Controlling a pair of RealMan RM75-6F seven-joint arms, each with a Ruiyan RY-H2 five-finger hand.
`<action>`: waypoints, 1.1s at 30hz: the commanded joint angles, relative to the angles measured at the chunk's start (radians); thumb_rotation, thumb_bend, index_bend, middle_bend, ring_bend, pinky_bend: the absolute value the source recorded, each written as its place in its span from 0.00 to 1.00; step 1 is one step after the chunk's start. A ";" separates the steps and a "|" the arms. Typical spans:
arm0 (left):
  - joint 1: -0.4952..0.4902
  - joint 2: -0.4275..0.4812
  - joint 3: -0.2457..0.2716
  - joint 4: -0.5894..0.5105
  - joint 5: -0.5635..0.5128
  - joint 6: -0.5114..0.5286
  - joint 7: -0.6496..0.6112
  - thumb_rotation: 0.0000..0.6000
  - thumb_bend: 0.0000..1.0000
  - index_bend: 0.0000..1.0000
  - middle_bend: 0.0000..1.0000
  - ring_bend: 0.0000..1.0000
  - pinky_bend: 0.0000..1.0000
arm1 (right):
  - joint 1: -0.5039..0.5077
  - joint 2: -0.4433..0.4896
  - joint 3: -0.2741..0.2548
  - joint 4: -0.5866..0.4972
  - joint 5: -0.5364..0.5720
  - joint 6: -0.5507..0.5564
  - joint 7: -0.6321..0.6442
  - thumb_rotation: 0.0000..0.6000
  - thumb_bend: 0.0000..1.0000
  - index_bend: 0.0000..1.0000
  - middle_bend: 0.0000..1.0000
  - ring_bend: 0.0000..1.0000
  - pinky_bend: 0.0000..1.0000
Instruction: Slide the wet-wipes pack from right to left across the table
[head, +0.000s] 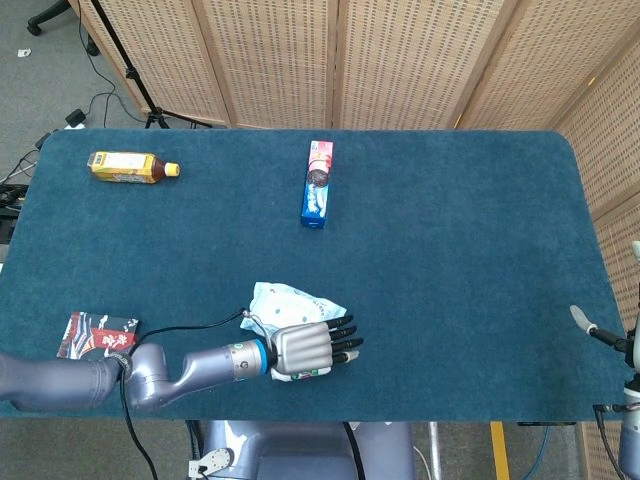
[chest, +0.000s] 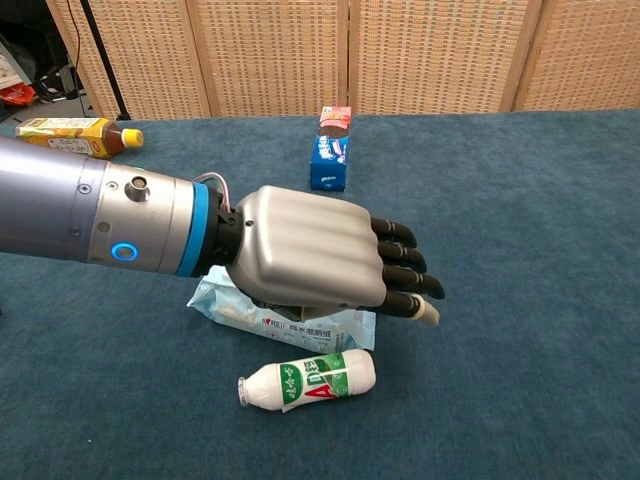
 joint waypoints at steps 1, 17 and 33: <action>-0.011 -0.014 0.010 0.022 0.008 0.010 -0.015 1.00 1.00 0.15 0.00 0.00 0.03 | 0.000 0.001 0.002 0.000 0.001 -0.004 0.001 1.00 0.00 0.02 0.00 0.00 0.00; -0.035 -0.038 0.056 0.111 0.023 0.039 -0.082 1.00 1.00 0.40 0.23 0.16 0.24 | -0.004 0.001 0.013 -0.001 0.006 -0.016 0.005 1.00 0.00 0.01 0.00 0.00 0.00; 0.027 0.023 0.193 0.245 0.129 0.212 -0.256 1.00 1.00 0.55 0.39 0.30 0.33 | -0.003 0.002 0.014 -0.013 -0.004 -0.032 0.004 1.00 0.00 0.01 0.00 0.00 0.00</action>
